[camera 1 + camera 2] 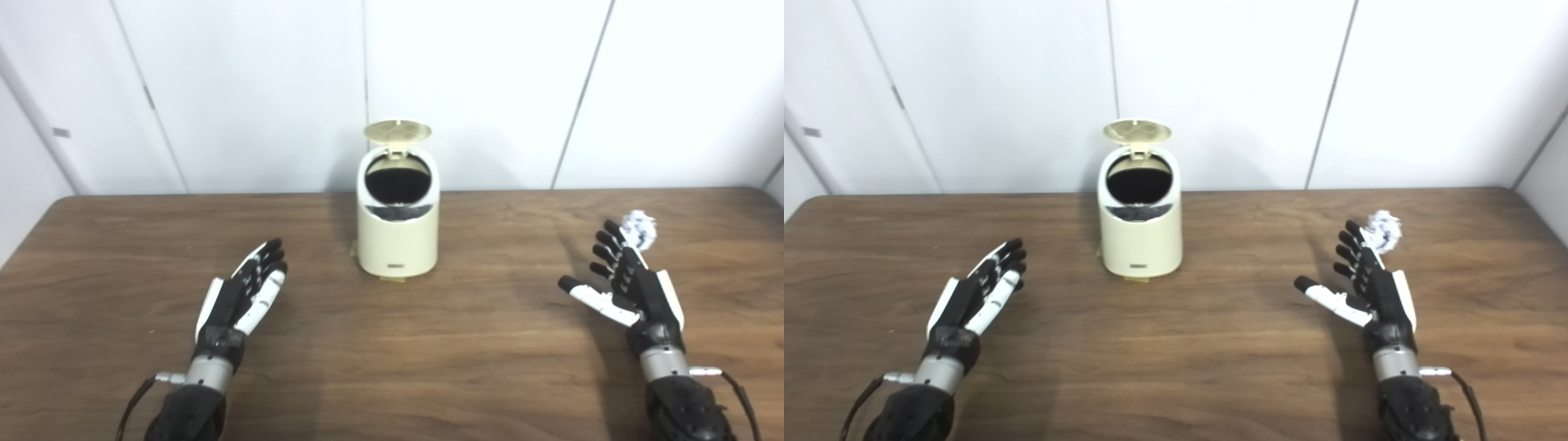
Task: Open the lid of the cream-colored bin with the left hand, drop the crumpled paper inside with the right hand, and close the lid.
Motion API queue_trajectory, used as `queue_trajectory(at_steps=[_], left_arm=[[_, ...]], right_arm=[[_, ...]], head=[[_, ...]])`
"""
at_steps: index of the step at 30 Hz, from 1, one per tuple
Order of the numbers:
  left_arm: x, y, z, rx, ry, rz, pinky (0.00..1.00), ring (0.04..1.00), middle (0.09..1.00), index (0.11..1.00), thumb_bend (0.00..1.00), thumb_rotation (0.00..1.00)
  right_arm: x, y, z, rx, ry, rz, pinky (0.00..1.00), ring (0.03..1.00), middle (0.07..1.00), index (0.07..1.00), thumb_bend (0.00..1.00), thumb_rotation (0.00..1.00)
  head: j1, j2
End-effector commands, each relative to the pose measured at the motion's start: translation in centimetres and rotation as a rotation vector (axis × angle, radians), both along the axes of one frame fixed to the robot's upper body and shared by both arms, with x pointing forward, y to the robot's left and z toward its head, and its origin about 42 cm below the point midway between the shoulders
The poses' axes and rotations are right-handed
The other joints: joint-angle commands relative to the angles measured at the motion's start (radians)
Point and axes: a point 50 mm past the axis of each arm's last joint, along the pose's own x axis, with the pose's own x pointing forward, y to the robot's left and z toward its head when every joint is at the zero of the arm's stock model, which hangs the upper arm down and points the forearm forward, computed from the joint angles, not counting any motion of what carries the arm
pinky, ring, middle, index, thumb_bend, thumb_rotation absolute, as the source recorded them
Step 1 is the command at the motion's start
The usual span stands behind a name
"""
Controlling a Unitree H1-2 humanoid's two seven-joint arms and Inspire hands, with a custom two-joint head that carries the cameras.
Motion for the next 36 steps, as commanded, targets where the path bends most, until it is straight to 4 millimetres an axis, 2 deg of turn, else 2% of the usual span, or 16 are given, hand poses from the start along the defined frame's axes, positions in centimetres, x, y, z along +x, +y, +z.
queue_trajectory(at_steps=[1, 5, 8, 15, 18, 19, 21, 22, 26, 31, 36], left_arm=[[0.6, -0.3, 1.0, -0.013, -0.066, -0.022, 0.89, 0.896, 0.910, 0.959, 0.39, 0.68], [0.5, 0.1, 0.8, 0.071, -0.059, -0.049, 0.90, 0.904, 0.914, 0.966, 0.44, 0.81], [0.5, 0.4, 0.6, 0.049, -0.058, -0.059, 0.91, 0.921, 0.928, 0.973, 0.44, 0.78], [0.9, 1.6, 0.3, 0.030, -0.052, -0.055, 0.91, 0.917, 0.929, 0.972, 0.41, 0.75], [0.9, 2.0, 0.5, 0.038, -0.051, -0.056, 0.91, 0.922, 0.932, 0.977, 0.37, 0.74], [1.0, 2.2, 0.5, 0.034, -0.051, -0.056, 0.91, 0.924, 0.934, 0.979, 0.37, 0.74], [1.1, 2.5, 0.5, 0.025, -0.049, -0.053, 0.92, 0.932, 0.940, 0.983, 0.37, 0.72], [1.1, 2.5, 0.6, 0.018, -0.049, -0.051, 0.92, 0.933, 0.940, 0.981, 0.37, 0.72], [1.0, 2.7, 0.9, 0.021, -0.041, -0.052, 0.93, 0.934, 0.942, 0.985, 0.34, 0.69], [0.6, 2.4, 1.0, 0.060, -0.044, -0.069, 0.91, 0.928, 0.940, 0.985, 0.32, 0.64], [0.3, 2.2, 1.4, 0.073, -0.045, -0.071, 0.90, 0.927, 0.937, 0.980, 0.32, 0.64]], right_arm=[[0.7, -0.6, 3.7, -0.057, -0.111, -0.013, 0.80, 0.861, 0.884, 0.902, 0.79, 0.24], [0.3, -2.9, 5.7, -0.122, -0.127, -0.075, 0.79, 0.855, 0.873, 0.899, 0.79, 0.21], [0.2, -4.1, 6.8, -0.170, -0.128, -0.100, 0.78, 0.867, 0.887, 0.909, 0.76, 0.14], [0.1, -5.7, 8.6, -0.285, -0.111, -0.180, 0.85, 0.871, 0.885, 0.902, 0.80, 0.16], [0.6, -6.1, 9.2, -0.338, -0.096, -0.212, 0.82, 0.851, 0.879, 0.899, 0.80, 0.20], [0.9, -6.2, 9.5, -0.362, -0.092, -0.223, 0.81, 0.849, 0.878, 0.899, 0.79, 0.20], [1.6, -6.4, 10.0, -0.412, -0.079, -0.240, 0.70, 0.824, 0.870, 0.897, 0.79, 0.18], [2.0, -6.5, 10.2, -0.444, -0.065, -0.247, 0.68, 0.823, 0.870, 0.898, 0.79, 0.18], [4.2, -7.2, 10.9, -0.477, -0.001, -0.221, 0.80, 0.868, 0.885, 0.899, 0.82, 0.11], [6.8, -7.9, 10.9, -0.535, 0.125, -0.189, 0.83, 0.903, 0.909, 0.912, 0.85, 0.11], [9.4, -8.3, 10.7, -0.641, 0.223, -0.147, 0.81, 0.885, 0.895, 0.904, 0.88, 0.11]], head=[[-0.011, 0.000], [-0.077, -0.013], [-0.117, -0.022], [-0.192, -0.035], [-0.206, -0.037], [-0.213, -0.038], [-0.220, -0.040], [-0.221, -0.040], [-0.223, -0.039], [-0.220, -0.034], [-0.221, -0.030]])
